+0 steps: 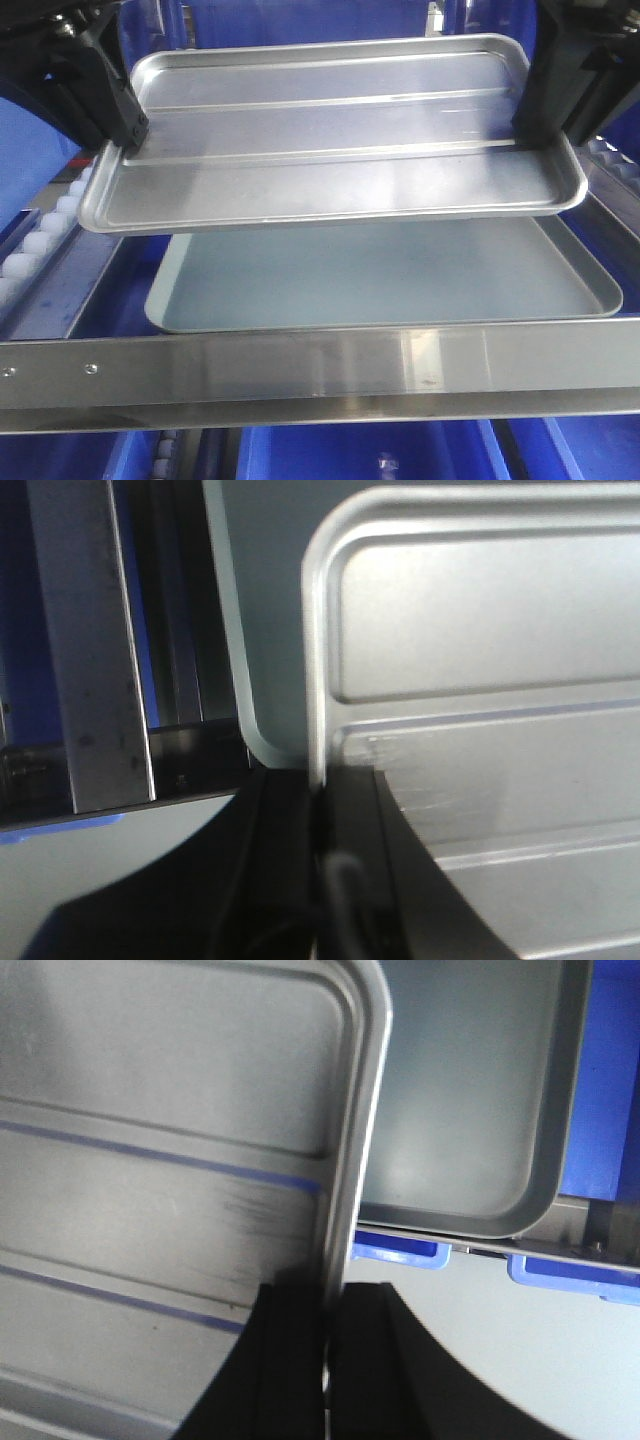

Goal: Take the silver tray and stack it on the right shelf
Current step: 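Lower the held tray with both grippers onto the larger grey tray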

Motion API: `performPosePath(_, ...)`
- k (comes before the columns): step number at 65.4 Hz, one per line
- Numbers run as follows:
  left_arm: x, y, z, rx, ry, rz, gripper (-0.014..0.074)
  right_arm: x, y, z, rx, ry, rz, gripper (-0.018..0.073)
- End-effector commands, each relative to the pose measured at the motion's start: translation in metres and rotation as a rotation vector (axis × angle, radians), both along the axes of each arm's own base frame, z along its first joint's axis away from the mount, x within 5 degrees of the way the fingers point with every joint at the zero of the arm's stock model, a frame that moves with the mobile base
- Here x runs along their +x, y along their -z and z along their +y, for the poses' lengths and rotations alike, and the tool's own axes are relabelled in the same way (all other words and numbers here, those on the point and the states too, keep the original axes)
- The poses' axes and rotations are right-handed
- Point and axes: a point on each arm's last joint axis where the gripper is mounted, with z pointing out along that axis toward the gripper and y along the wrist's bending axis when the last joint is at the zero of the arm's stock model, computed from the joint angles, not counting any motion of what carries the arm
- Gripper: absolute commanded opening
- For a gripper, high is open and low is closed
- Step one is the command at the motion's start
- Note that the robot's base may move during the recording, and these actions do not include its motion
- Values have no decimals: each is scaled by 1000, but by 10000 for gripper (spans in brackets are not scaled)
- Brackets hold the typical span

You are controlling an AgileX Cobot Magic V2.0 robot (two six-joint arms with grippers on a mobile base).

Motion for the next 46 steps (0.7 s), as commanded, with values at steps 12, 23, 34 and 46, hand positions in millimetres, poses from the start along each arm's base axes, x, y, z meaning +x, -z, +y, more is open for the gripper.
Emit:
performPosePath(12,-1,-19,0,-41,24,-87,-99,0,-18,-2,13,-25,-92,57)
performPosePath(23,-1,-19,0,-41,24,-87,-99,0,-18,-2,13,-25,-92,57)
performPosePath(34,-1,-19,0,-42,25,-92,-99,1,-18,-2,17,-26,-98,57)
performPosePath(46,0,-20,-1,-56,31,-110,-99,0,-17,-3,8,-23,-85,57)
